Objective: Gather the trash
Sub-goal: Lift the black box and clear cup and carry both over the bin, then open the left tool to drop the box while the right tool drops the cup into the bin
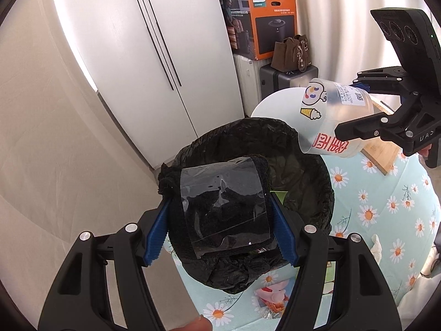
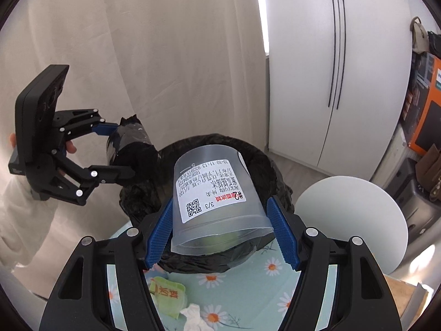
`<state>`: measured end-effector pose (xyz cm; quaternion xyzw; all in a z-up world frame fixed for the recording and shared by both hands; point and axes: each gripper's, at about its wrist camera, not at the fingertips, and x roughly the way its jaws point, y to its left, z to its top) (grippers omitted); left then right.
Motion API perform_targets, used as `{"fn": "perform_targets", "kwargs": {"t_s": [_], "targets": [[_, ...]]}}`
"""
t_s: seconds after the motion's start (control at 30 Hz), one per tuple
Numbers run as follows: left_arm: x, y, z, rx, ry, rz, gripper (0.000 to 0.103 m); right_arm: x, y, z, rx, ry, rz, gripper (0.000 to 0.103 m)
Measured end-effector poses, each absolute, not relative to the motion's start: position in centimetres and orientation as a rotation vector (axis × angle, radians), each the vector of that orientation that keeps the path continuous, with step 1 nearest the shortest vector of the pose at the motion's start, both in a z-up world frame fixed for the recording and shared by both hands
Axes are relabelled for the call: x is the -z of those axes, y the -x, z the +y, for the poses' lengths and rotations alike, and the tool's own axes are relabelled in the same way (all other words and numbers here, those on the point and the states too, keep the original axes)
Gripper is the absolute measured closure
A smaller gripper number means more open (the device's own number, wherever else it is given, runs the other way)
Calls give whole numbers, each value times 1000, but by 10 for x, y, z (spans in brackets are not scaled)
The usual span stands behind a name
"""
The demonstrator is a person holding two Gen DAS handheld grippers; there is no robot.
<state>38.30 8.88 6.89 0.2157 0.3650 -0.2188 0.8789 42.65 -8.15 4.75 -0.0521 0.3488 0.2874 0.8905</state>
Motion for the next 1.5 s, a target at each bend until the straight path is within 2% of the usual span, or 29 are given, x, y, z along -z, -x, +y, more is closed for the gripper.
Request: {"fn": "perform_targets", "kwargs": {"t_s": [0.53, 0.93, 1.13, 1.17, 1.2, 1.23, 1.3, 1.5], "targets": [[0, -453, 88, 543, -501, 925, 36, 2, -505, -34, -679, 186, 832, 40], [26, -467, 79, 553, -550, 974, 35, 31, -513, -22, -688, 211, 887, 39], [18, -462, 86, 613, -490, 918, 22, 29, -508, -20, -676, 201, 871, 29], [16, -461, 88, 610, -478, 912, 15, 27, -506, -21, -673, 196, 865, 29], [13, -460, 91, 601, -470, 903, 13, 25, -504, -22, -672, 193, 858, 28], [10, -457, 94, 593, -464, 893, 12, 23, -501, -23, -666, 195, 848, 28], [2, -452, 100, 586, -444, 870, 11, 17, -496, -25, -651, 195, 829, 20], [-36, -425, 111, 588, -384, 744, 6, -5, -479, -34, -630, 198, 772, 17]]}}
